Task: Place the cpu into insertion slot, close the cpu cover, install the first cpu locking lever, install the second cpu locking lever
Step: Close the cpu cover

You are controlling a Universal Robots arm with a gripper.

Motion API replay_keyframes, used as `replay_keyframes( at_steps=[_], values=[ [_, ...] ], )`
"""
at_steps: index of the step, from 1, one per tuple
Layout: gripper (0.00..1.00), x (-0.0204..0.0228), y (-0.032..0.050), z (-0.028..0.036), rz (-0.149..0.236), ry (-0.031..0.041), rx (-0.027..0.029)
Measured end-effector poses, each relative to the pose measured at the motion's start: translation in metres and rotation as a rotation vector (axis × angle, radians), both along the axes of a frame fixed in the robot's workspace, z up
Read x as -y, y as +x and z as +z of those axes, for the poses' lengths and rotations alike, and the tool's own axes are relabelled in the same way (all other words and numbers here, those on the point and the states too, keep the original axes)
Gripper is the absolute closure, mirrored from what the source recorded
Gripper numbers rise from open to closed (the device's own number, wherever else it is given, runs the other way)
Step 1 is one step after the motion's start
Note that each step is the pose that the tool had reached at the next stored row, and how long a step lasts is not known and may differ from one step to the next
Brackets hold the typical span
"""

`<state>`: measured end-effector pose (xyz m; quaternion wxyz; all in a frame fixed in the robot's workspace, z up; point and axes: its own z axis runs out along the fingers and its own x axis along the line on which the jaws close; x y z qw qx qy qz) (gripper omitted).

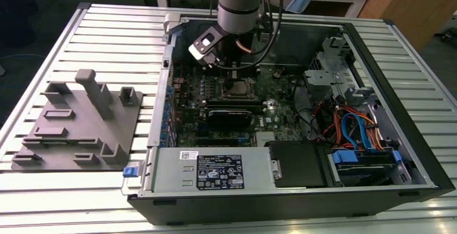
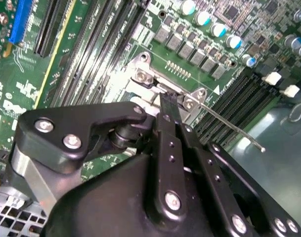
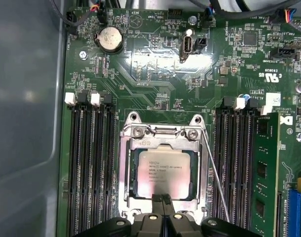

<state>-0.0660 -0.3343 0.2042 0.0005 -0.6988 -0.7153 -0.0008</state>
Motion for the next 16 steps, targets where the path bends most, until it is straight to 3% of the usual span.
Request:
replay_keyframes(
  at_steps=[11, 16],
  values=[
    [0.89, 0.0001, 0.0091, 0.0, 0.0, -0.0004, 0.0014],
    [0.89, 0.0001, 0.02, 0.0, 0.0, -0.0004, 0.0015]
  ],
)
